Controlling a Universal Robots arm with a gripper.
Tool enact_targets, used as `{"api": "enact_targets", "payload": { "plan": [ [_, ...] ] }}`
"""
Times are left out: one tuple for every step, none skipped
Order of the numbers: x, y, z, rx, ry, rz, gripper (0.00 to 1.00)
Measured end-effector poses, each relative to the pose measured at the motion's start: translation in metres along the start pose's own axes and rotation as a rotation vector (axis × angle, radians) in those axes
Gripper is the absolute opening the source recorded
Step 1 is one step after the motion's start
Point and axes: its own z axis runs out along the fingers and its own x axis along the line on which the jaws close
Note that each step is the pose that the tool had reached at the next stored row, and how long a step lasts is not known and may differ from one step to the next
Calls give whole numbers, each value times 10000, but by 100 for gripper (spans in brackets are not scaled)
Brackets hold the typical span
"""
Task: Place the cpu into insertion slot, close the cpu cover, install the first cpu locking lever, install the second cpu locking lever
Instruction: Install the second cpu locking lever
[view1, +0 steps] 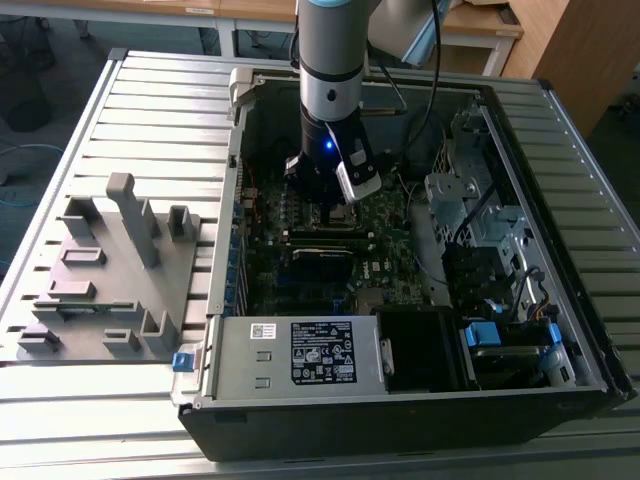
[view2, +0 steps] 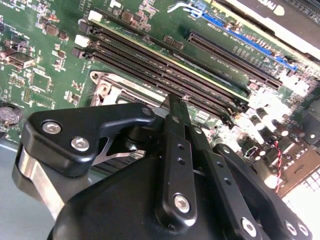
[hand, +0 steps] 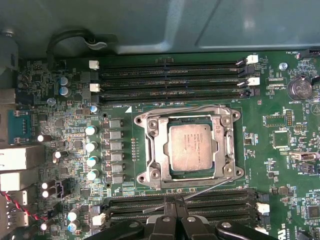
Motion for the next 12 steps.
{"api": "enact_targets", "payload": {
  "plan": [
    [0,0,0,0,0,0,10],
    [0,0,2,0,-1,0,10],
    [0,1,8,-5,-3,0,10],
    [0,0,14,-4,-2,0,10],
    [1,0,18,-1,0,0,10],
    [1,-1,18,1,1,0,10],
    [1,-1,18,3,1,0,10],
    [1,-1,19,2,1,0,10],
    [1,0,23,1,0,0,10],
    [1,0,28,0,0,0,10],
    [2,-1,28,1,0,0,10],
    [2,-1,28,1,0,0,10]
  ]
}}
